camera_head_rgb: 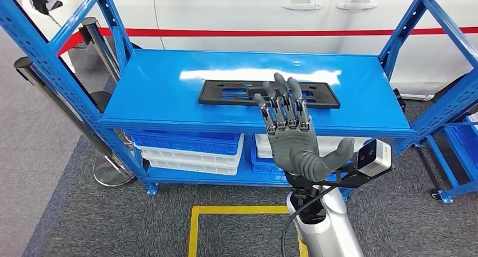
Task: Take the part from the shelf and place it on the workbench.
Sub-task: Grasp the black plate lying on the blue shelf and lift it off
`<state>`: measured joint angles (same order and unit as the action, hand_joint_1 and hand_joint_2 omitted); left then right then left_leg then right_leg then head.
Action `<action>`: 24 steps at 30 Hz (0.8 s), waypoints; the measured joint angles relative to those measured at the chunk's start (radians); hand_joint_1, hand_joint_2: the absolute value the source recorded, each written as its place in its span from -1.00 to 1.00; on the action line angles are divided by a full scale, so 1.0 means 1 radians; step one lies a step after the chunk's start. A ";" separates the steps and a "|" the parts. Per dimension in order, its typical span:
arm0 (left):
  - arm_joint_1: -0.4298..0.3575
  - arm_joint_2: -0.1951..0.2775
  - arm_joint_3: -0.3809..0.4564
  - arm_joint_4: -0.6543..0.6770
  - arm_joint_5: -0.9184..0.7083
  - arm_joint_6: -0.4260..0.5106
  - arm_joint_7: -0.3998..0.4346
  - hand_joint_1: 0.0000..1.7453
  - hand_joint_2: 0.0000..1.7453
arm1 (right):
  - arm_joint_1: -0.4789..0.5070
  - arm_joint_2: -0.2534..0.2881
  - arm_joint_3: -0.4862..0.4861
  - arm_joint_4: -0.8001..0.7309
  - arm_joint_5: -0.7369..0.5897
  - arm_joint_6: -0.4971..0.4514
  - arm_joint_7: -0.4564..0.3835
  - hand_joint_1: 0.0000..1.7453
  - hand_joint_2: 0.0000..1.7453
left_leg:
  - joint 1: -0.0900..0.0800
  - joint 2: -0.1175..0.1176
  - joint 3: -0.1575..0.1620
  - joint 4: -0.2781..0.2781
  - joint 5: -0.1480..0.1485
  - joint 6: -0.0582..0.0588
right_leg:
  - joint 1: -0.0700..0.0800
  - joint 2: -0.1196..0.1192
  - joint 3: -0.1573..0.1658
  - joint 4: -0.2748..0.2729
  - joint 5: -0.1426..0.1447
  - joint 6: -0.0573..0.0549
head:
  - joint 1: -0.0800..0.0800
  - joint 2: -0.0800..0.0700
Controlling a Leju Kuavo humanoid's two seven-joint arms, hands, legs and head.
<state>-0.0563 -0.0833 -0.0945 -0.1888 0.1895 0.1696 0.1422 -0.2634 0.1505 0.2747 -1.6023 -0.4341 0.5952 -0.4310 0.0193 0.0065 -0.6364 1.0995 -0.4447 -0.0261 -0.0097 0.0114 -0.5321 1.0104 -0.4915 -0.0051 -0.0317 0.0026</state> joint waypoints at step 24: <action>-0.008 0.000 -0.008 0.005 -0.004 -0.004 0.002 -1.00 -1.00 | -0.007 -0.003 0.000 0.001 0.013 -0.002 -0.013 -1.00 1.00 | -0.010 -0.005 0.077 0.083 -0.151 0.014 | 0.011 -0.009 -0.069 -0.010 0.079 -0.027 | 0.005 0.000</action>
<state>-0.0640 -0.0832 -0.1025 -0.1839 0.1852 0.1652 0.1438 -0.2705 0.1476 0.2747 -1.6011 -0.4212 0.5932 -0.4440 0.0089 0.0012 -0.5595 1.1822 -0.5962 -0.0117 0.0008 0.0027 -0.6014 1.0002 -0.4129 -0.0323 -0.0266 0.0027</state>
